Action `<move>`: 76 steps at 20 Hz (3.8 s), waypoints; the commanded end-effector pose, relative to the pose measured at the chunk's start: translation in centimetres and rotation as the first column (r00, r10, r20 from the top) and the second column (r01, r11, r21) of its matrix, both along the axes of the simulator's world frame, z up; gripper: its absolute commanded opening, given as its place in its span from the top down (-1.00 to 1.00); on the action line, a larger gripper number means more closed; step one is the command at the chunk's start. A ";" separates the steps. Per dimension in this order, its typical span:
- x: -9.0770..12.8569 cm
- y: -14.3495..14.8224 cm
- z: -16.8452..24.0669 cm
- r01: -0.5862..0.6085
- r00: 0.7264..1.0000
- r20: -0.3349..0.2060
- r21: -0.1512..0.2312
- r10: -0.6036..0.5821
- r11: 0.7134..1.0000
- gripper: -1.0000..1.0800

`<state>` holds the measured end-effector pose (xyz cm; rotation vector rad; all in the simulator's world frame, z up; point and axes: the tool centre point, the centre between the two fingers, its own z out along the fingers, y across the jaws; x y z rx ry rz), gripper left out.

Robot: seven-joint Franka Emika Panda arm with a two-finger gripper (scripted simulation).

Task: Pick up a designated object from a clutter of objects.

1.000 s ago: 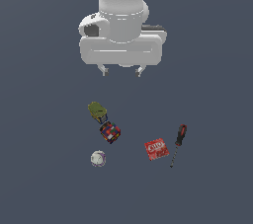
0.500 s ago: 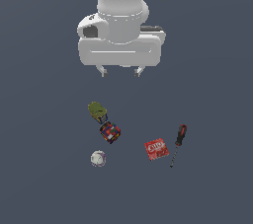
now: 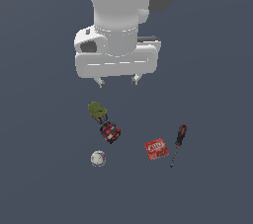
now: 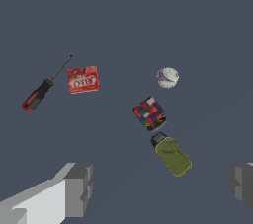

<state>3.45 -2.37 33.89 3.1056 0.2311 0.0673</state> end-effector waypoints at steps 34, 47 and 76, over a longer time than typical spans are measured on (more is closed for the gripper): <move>10.3 -5.5 -14.1 -0.743 0.669 -0.049 0.000 0.742 0.669 -0.92; 12.6 -7.8 -20.6 -0.909 0.415 -0.050 0.015 0.909 0.416 -0.92; 13.4 -9.2 -28.7 -0.972 0.234 -0.045 0.023 0.971 0.235 -0.92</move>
